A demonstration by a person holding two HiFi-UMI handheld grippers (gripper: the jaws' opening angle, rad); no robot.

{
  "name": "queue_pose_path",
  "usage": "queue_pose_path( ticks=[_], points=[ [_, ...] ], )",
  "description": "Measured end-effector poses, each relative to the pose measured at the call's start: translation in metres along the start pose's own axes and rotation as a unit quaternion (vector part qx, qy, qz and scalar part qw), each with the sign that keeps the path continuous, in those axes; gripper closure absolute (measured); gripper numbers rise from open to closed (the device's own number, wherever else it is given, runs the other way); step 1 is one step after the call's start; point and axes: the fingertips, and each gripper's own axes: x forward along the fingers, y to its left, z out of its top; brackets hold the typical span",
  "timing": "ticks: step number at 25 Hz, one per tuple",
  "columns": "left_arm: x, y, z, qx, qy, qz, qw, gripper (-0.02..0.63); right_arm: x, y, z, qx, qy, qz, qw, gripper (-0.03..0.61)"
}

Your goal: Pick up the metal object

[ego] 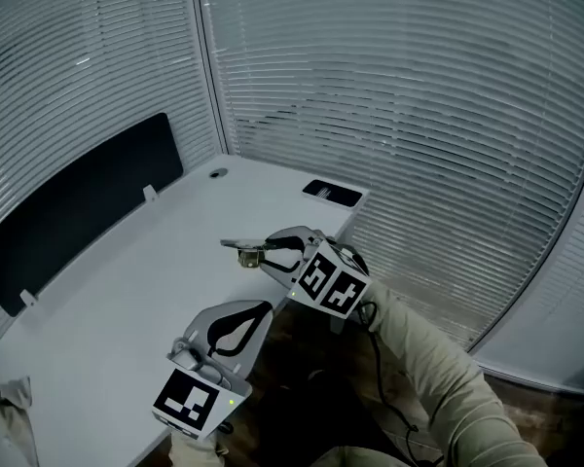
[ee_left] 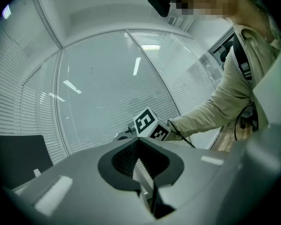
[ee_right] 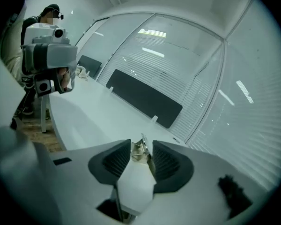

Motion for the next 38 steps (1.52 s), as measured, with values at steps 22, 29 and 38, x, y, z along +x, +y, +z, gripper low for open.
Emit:
queue_pose_path(
  ticks=[22, 29, 38],
  points=[
    [0.05, 0.077, -0.078, 0.08, 0.126, 0.018, 0.9887, 0.607, 0.071, -0.005, -0.023, -0.057, 0.062, 0.116, 0.99, 0.393],
    [0.053, 0.078, -0.084, 0.086, 0.141, 0.015, 0.9862, 0.607, 0.077, -0.001, -0.025, -0.088, 0.091, 0.111, 0.986, 0.485],
    [0.049, 0.071, -0.079, 0.083, 0.133, 0.003, 0.9876, 0.607, 0.073, 0.002, -0.021, -0.086, 0.097, 0.097, 0.987, 0.491]
  ],
)
